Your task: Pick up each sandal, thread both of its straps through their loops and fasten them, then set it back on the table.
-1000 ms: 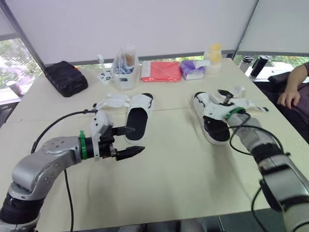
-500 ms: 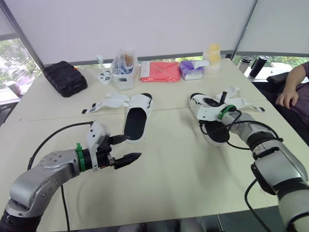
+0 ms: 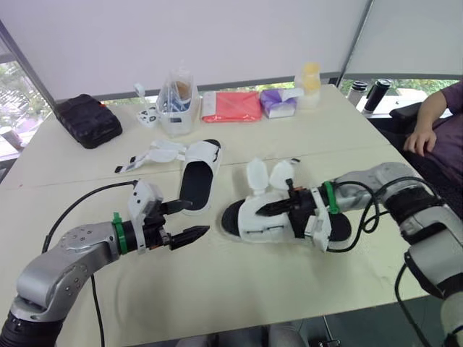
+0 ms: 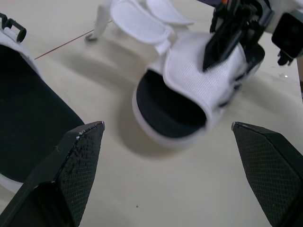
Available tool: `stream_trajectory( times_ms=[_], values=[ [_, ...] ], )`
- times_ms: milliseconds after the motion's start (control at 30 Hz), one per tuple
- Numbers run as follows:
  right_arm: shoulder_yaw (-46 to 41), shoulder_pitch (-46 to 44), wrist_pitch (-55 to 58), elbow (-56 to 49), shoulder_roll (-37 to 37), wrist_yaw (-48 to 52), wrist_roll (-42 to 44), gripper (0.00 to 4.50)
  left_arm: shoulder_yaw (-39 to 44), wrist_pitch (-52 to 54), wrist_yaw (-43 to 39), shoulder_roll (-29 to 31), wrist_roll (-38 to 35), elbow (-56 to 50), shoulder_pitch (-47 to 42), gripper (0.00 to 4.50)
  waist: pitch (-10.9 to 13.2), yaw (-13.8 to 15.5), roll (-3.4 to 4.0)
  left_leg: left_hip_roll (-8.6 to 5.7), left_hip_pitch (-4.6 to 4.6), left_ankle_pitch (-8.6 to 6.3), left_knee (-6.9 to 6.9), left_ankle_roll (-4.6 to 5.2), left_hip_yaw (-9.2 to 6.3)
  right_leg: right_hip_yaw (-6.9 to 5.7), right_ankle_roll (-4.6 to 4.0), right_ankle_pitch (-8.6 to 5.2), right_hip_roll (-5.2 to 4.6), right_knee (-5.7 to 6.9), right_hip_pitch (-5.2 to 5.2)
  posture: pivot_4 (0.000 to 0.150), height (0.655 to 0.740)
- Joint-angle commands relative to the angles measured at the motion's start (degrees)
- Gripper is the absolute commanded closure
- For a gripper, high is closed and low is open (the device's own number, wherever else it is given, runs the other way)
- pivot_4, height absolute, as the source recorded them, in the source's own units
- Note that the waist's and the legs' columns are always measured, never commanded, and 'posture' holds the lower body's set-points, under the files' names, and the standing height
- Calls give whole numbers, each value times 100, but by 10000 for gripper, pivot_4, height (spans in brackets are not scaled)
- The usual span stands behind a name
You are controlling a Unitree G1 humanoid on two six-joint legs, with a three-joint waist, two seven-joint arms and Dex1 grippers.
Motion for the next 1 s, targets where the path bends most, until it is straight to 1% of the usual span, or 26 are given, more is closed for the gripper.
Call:
stream_trajectory(
  times_ms=[33, 133, 233, 300, 367, 467, 633, 733, 833, 967, 1000],
  values=[
    [-153, -7, 30, -68, 43, -223, -174, 44474, 3, -69, 7, -24, 12, -151, -2, 0, 0, 15, 0, 2, 0, 0, 2, 0, 1, 1, -4, 3, 2, 0, 0, 1500, 7400],
    [-173, 155, -86, -166, 33, -326, -267, 44474, 11, -51, 24, -49, -8, -224, 106, 0, -2, 34, -3, 1, -1, 0, 6, 0, 1, 2, -6, 6, 3, -2, 1, 1500, 7400],
    [-149, 164, -129, -130, 18, -361, -335, 34889, -19, -47, 14, -72, -20, -198, 108, 0, -2, 19, -3, 2, -1, 0, 5, 0, 3, 4, -7, 6, 4, -2, 0, 1500, 7400],
    [-166, 120, -65, 15, -4, -357, -286, 26230, -74, -57, 1, -105, 4, -142, 40, 0, -2, 6, -4, 12, 1, 0, 5, -1, 7, 4, -13, 10, 13, -2, 1, 1500, 7400],
    [-259, 130, 13, 53, -80, -386, -203, 15417, -124, -62, -21, -132, 18, -81, -19, 0, -2, 5, -3, 21, 3, 2, 5, -4, 12, 5, -20, 16, 20, -3, 1, 1500, 7400],
    [-565, 289, 181, -50, -366, -458, 45, 722, -289, -167, -143, -166, 125, 34, -36, 0, -2, 8, -4, 29, 4, 5, 5, -9, 15, 5, -27, 20, 26, -3, 1, 1500, 7400],
    [-1005, 846, 370, -390, -1093, -213, 559, 722, -624, -571, -577, -118, 547, 495, -161, 0, -2, 76, -4, 30, 4, 5, 5, -10, 16, 5, -28, 21, 28, -5, 4, 1500, 7400],
    [-1314, 1547, 654, -731, -1675, 154, 1228, 722, -954, -977, -1064, -112, 934, 1142, -574, 0, -2, 137, -4, 30, 5, 6, 5, -10, 23, 4, -29, 23, 28, -6, 6, 1500, 7400],
    [-1637, 2212, 1146, -1066, -2064, 508, 1764, 0, -1273, -1362, -1474, -189, 1282, 1715, -941, 8213, -3, 152, -2, 35, 7, 6, 9, -10, 39, 4, -32, 26, 33, -7, 8, 1500, 7400],
    [-2125, 2886, 2060, -1270, -2233, 928, 2478, 0, -1709, -1795, -1946, -338, 1710, 2328, -1347, 27578, -4, 132, -1, 42, 15, 6, 11, -8, 44, 8, -31, 31, 34, -8, 12, 1500, 7400],
    [-2257, 3013, 2377, -1323, -2181, 1088, 2798, 0, -1805, -1870, -2061, -394, 1778, 2440, -1434, 33299, -4, 126, -1, 44, 16, 5, 12, -8, 50, 8, -31, 32, 35, -9, 14, 1500, 7400]
  ],
)
